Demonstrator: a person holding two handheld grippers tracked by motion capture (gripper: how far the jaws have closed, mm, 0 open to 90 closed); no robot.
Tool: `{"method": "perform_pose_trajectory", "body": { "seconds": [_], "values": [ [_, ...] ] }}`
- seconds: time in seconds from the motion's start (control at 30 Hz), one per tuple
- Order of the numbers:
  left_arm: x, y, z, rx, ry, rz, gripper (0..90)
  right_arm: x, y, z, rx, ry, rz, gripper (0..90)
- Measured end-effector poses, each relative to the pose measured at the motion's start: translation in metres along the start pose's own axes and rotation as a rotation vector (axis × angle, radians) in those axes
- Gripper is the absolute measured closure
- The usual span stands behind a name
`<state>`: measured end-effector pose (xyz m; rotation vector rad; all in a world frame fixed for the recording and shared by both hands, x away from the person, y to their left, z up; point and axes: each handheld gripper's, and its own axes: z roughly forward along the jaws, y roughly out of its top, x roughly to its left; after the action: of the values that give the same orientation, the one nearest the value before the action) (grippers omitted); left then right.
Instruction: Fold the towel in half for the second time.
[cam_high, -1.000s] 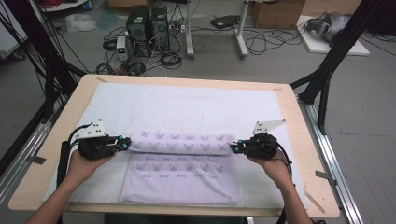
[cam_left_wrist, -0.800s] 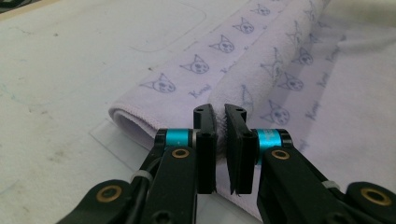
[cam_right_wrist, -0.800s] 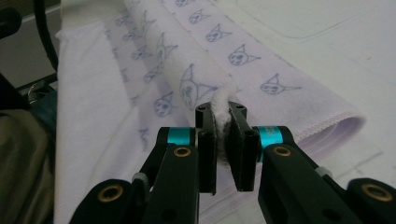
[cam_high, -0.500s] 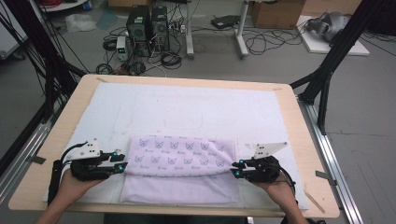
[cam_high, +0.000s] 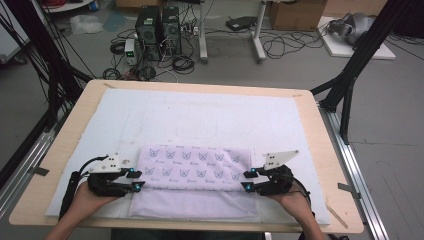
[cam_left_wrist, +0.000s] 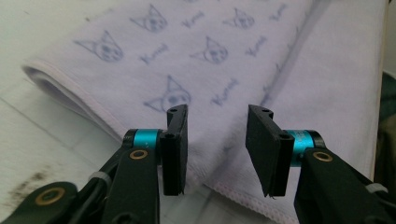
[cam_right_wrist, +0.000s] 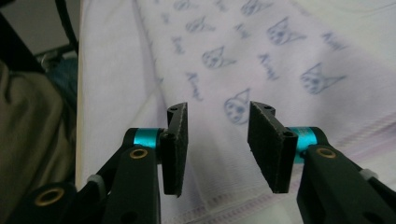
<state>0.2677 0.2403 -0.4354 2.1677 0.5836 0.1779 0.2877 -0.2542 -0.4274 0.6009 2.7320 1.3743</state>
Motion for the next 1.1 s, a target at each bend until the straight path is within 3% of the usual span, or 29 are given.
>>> {"method": "perform_pose_trajectory", "body": {
  "seconds": [0.1, 0.17, 0.27, 0.4, 0.5, 0.6, 0.7, 0.8, 0.9, 0.97, 1.1],
  "values": [
    [-0.004, -0.004, 0.006, 0.011, 0.023, 0.017, 61.0, 0.000, -0.005, 0.008, 0.043, 0.015, 0.001, 56.4],
    [-0.004, -0.003, 0.007, 0.018, 0.038, 0.024, 68.1, 0.000, -0.007, 0.013, 0.061, 0.011, -0.003, 62.1],
    [-0.002, -0.001, 0.007, 0.018, 0.023, 0.014, 84.9, -0.002, -0.008, 0.014, 0.051, 0.019, -0.002, 81.2],
    [-0.003, 0.006, -0.003, -0.016, 0.035, 0.017, 87.1, -0.005, -0.006, 0.009, 0.026, 0.025, 0.014, 85.1],
    [-0.008, 0.015, -0.021, -0.063, 0.037, 0.031, 87.2, -0.002, 0.002, -0.005, -0.034, 0.014, 0.014, 85.2],
    [-0.020, 0.021, -0.038, -0.103, 0.011, 0.054, 87.3, 0.006, 0.010, -0.020, -0.082, 0.019, -0.011, 85.2],
    [-0.034, 0.015, -0.048, -0.101, -0.045, 0.066, 87.3, 0.020, 0.009, -0.029, -0.096, 0.040, -0.029, 85.2],
    [-0.046, 0.002, -0.049, -0.086, -0.106, 0.069, 86.4, 0.036, -0.003, -0.031, -0.078, 0.108, -0.026, 84.3],
    [-0.050, -0.006, -0.046, -0.073, -0.139, 0.061, 72.2, 0.042, -0.013, -0.030, -0.060, 0.140, 0.006, 71.1],
    [-0.047, -0.005, -0.044, -0.073, -0.133, 0.060, 68.0, 0.039, -0.014, -0.031, -0.088, 0.157, 0.016, 68.0],
    [-0.036, 0.003, -0.037, -0.080, -0.099, 0.050, 65.2, 0.029, -0.005, -0.028, -0.098, 0.115, 0.011, 61.8]
  ]
}}
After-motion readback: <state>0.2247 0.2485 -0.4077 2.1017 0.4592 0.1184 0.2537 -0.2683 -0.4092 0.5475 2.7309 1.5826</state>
